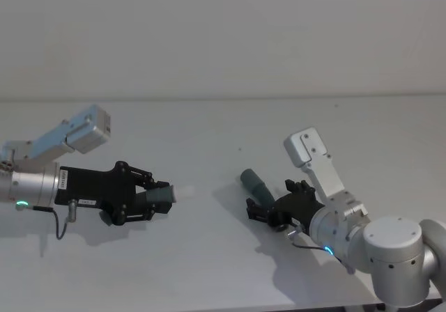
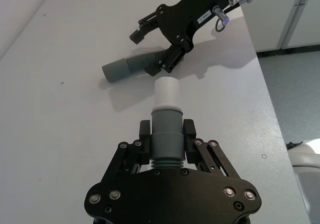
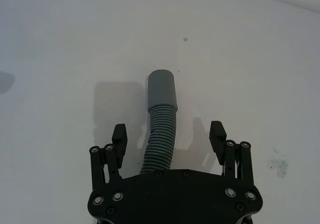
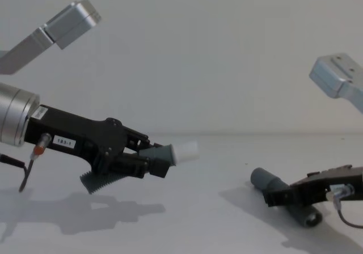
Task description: Use both hands to pick up one end of the pipe from the table, align the ends, and insert them.
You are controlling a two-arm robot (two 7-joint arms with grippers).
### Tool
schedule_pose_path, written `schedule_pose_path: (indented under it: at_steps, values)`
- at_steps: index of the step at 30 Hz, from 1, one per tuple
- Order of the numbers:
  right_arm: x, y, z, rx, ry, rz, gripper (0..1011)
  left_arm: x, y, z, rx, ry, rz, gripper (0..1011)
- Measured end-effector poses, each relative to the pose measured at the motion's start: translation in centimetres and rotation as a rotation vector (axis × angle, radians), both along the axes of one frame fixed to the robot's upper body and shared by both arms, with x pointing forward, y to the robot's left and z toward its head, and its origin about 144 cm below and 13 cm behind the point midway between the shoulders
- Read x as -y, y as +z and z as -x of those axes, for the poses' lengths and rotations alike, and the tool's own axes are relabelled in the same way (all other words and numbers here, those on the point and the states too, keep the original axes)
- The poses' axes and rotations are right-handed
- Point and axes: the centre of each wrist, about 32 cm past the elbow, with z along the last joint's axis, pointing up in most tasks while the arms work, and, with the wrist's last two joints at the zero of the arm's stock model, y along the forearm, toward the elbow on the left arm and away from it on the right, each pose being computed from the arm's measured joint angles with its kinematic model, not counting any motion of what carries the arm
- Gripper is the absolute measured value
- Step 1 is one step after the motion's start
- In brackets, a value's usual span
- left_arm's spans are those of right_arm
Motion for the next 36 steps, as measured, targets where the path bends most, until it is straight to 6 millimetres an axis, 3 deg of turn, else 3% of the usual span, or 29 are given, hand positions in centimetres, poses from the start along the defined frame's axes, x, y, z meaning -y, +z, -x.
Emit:
schedule_pose_path:
  at_steps: [21,26,36]
  values:
    - [-0.31,-0.36,-0.45,-0.021,0.028,0.002,986,0.00,0.00,0.00,0.000,0.000,0.000,354]
    - [-0.37,-0.37,-0.54,-0.028,0.029,0.005,897,0.00,0.00,0.00,0.000,0.000,0.000,354]
    - [-0.30,-0.56,-0.63,-0.036,0.041,0.014,594,0.00,0.00,0.00,0.000,0.000,0.000,354]
